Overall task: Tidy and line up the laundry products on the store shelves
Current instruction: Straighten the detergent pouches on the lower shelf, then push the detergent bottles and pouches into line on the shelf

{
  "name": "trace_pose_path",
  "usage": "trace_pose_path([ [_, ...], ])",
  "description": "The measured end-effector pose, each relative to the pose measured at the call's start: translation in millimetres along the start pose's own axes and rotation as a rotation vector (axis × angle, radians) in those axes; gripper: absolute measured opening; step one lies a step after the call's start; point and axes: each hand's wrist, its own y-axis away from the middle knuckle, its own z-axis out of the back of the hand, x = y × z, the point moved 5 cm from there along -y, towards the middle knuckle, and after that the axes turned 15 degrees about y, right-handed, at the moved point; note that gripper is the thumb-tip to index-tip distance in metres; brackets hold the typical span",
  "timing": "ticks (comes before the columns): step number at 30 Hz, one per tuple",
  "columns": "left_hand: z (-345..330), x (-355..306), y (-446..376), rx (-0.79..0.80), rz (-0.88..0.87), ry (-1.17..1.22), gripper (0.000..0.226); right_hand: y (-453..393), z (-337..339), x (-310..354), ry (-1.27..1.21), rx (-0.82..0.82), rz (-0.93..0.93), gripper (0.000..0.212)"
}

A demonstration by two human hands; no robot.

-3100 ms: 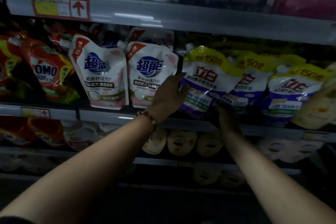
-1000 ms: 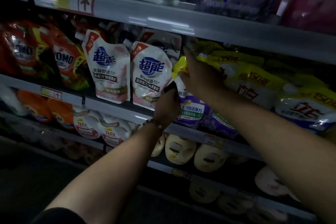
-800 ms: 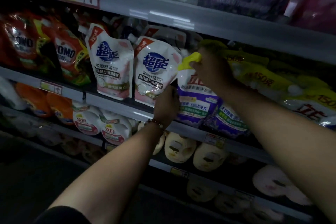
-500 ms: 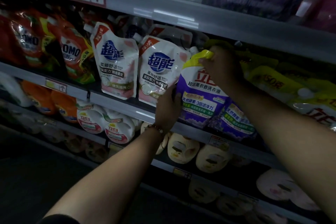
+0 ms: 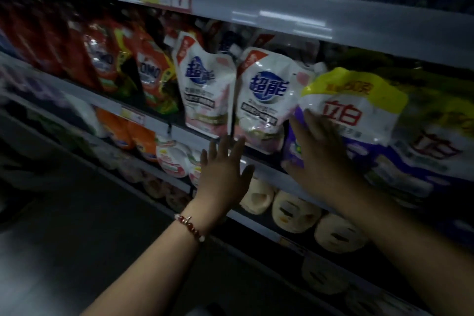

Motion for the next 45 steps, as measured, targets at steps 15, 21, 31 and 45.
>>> trace_pose_path([
  [15, 177, 170, 15, -0.259, 0.156, -0.157, 0.071, -81, -41, 223, -0.162, 0.150, 0.286, 0.074],
  [21, 232, 246, -9, -0.192, 0.077, -0.123, 0.070, -143, -50, 301, -0.322, 0.198, 0.136, 0.073],
  [31, 257, 285, -64, -0.007, -0.104, -0.099, 0.067, -186, -77, 334, -0.525, 0.233, -0.162, 0.081],
  [45, 223, 254, -173, 0.066, -0.382, 0.051, 0.066, -283, -123, 279, -1.105, -0.089, -0.574, 0.055],
])
